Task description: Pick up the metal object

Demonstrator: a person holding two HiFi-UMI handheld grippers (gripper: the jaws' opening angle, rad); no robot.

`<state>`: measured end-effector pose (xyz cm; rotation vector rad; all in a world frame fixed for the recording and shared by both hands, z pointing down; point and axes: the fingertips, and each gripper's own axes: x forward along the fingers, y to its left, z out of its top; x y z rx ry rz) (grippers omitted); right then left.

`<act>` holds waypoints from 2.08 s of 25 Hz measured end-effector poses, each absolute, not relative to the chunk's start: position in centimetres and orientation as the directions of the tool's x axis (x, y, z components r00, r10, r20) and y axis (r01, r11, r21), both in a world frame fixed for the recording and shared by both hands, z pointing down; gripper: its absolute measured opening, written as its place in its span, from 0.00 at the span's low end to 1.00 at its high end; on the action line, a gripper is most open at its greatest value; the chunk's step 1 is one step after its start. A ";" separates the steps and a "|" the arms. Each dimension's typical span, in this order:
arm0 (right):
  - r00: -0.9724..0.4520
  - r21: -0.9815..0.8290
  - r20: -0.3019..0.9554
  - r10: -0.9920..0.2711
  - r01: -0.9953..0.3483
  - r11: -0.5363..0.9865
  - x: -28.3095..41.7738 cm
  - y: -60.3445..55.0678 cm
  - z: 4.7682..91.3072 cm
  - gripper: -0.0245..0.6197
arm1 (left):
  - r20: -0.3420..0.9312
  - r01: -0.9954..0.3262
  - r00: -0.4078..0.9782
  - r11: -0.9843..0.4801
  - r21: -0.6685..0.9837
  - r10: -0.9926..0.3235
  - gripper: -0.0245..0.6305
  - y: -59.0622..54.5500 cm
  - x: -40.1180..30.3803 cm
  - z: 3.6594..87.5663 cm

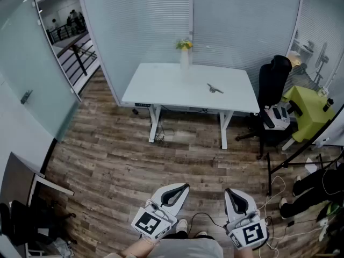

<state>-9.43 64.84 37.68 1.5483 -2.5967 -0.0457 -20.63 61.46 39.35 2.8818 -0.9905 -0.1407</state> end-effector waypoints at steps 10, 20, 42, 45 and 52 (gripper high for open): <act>-0.435 0.048 0.031 -0.900 -0.899 0.436 -9.7 62.9 37.5 0.05 | -0.054 -0.598 0.793 -0.793 0.117 -0.607 0.04 59.7 -21.7 40.0; -0.428 0.044 0.053 -0.902 -0.902 0.430 -8.0 58.6 38.4 0.05 | -0.051 -0.581 0.805 -0.804 0.129 -0.590 0.04 55.7 -19.3 40.6; -0.436 0.019 0.052 -0.898 -0.899 0.438 7.1 41.7 38.0 0.05 | -0.046 -0.577 0.812 -0.812 0.083 -0.582 0.04 38.7 -3.8 38.5; -0.448 0.020 0.053 -0.893 -0.893 0.449 8.8 40.0 37.7 0.05 | -0.053 -0.582 0.808 -0.809 0.084 -0.587 0.04 37.2 -1.9 38.2; -0.461 0.023 0.057 -0.886 -0.886 0.463 10.8 37.7 38.1 0.05 | -0.046 -0.592 0.801 -0.801 0.094 -0.597 0.04 35.2 0.1 38.7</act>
